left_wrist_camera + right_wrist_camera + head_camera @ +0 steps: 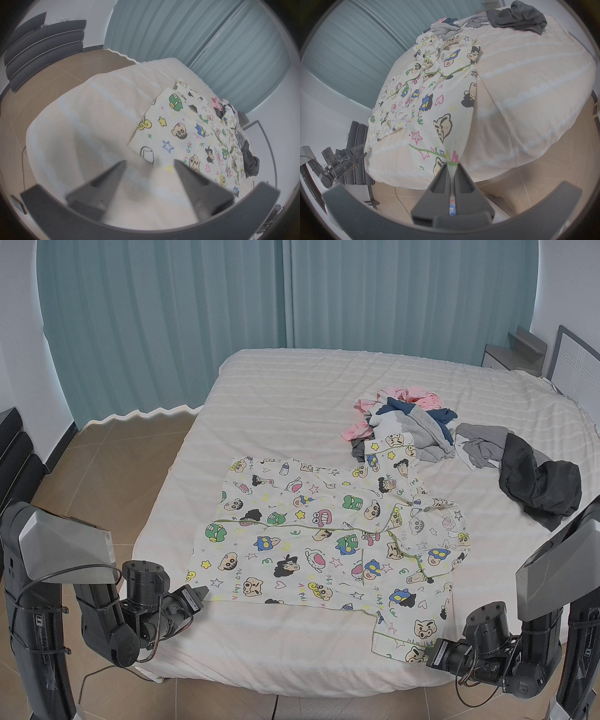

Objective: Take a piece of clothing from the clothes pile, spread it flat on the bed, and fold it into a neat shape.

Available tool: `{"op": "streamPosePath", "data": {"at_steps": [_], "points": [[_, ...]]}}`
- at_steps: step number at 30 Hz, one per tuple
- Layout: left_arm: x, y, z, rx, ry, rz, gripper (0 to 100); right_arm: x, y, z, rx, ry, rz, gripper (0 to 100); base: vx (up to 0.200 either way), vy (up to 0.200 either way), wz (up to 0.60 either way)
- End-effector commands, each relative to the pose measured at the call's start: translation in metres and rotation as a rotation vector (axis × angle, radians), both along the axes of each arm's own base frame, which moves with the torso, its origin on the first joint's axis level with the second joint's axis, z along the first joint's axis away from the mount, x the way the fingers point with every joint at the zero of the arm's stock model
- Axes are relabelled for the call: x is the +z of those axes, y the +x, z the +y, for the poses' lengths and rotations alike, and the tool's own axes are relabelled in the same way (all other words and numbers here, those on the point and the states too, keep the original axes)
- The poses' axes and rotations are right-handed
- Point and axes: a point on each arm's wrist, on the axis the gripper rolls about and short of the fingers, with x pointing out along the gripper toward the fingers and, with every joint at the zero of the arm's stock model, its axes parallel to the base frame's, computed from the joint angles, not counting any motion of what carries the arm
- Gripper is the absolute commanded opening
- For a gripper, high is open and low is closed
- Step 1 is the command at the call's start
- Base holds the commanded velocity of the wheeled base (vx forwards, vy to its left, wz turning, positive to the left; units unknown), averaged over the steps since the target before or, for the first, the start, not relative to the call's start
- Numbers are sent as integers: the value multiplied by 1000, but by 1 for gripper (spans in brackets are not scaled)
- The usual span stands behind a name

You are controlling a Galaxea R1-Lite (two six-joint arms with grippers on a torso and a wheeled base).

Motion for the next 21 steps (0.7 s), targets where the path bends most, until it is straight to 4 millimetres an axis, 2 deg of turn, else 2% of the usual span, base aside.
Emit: {"op": "streamPosePath", "data": {"at_steps": [1,11,18,19,21], "points": [[-2,8,-2,0,-23,-13,100,0,-4,-2,0,-6,10,0,0,0,0],[-25,42,-9,29,-55,-46,100,4,-4,0,5,-1,-7,0,0,0,0],[-29,49,-10,34,-55,-56,100,4,-6,4,18,-10,-14,0,0,0,0],[-29,48,-10,35,-54,-54,0,4,-7,4,20,-9,-15,0,0,0,0],[-29,48,-8,39,-51,-50,0,4,-6,4,20,-9,-15,0,0,0,0]]}}
